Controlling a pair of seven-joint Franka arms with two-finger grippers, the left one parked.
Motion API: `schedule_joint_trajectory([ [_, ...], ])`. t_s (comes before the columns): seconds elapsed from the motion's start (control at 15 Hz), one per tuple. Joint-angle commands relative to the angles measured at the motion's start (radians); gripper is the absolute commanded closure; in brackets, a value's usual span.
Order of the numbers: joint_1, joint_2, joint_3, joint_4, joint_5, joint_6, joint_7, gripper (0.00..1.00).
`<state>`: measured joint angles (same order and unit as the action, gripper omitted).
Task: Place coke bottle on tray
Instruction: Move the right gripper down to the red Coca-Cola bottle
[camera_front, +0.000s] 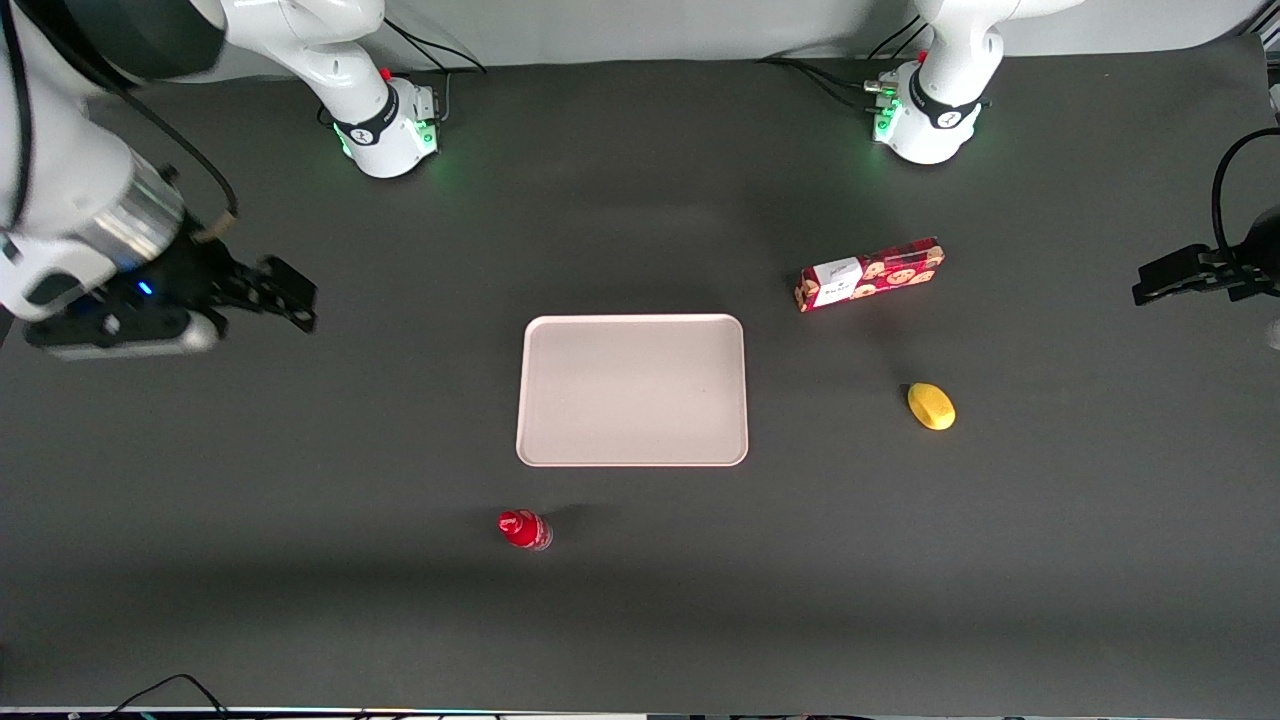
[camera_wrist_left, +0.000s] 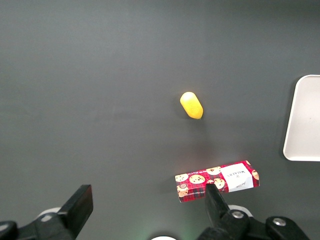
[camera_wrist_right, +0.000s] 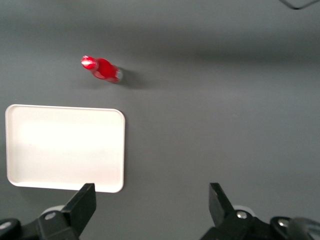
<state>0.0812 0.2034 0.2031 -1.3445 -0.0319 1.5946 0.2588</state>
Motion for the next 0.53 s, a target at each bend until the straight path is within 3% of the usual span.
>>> schedule_joint_trajectory([
  [0.0,0.026,0.281,0.032,0.255,0.0,0.022,0.068,0.0],
  [0.13,0.046,0.358,0.039,0.258,-0.067,0.12,0.13,0.0],
  [0.47,0.077,0.493,0.101,0.26,-0.124,0.304,0.351,0.0],
])
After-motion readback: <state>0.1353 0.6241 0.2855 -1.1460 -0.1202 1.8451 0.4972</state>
